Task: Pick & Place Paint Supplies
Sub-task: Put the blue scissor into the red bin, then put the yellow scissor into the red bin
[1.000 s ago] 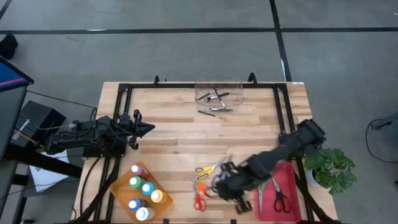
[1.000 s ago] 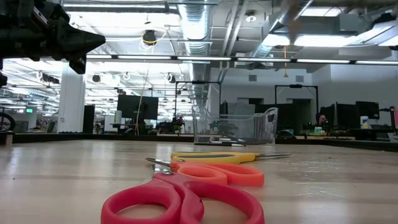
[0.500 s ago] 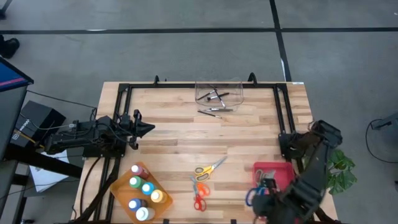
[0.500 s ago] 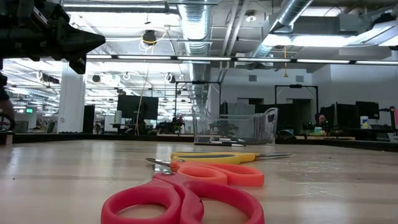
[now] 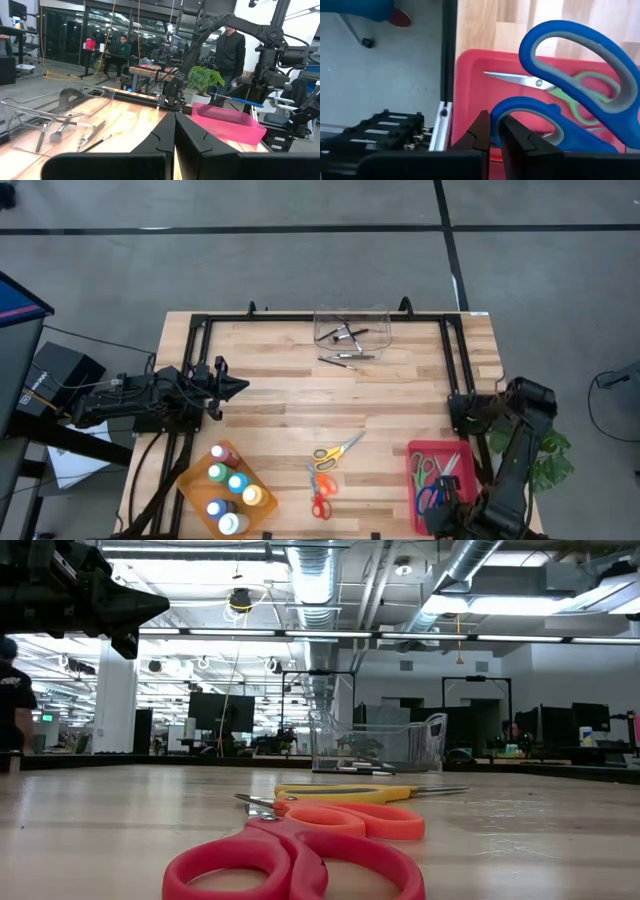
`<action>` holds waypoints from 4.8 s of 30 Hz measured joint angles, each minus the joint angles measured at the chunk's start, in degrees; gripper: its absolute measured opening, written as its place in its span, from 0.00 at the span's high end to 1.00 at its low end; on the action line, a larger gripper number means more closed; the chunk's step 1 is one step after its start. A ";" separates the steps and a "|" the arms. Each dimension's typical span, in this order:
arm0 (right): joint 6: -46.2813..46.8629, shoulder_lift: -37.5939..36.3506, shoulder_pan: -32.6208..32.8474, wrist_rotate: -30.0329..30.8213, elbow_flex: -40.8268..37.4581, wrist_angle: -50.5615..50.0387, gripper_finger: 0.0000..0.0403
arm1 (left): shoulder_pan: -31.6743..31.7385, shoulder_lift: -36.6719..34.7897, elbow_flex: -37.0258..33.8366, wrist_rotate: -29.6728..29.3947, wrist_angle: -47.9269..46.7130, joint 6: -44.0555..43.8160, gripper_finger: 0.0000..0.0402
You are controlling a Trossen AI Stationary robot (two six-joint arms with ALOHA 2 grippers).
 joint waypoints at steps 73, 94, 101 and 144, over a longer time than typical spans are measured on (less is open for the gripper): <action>6.55 -3.10 -3.49 -7.51 -16.75 13.45 0.85 | 0.01 0.00 0.00 0.01 0.00 0.00 1.00; -4.96 -9.42 -21.24 -4.47 -16.70 55.55 0.85 | 0.00 0.00 0.00 0.00 0.00 0.00 1.00; -17.16 -7.56 -26.99 -4.70 -16.75 57.01 0.85 | 0.01 0.09 0.00 0.01 0.02 0.00 1.00; -36.17 -7.56 -29.77 -6.42 -16.75 54.43 0.85 | 0.01 0.48 0.00 0.00 0.02 0.00 1.00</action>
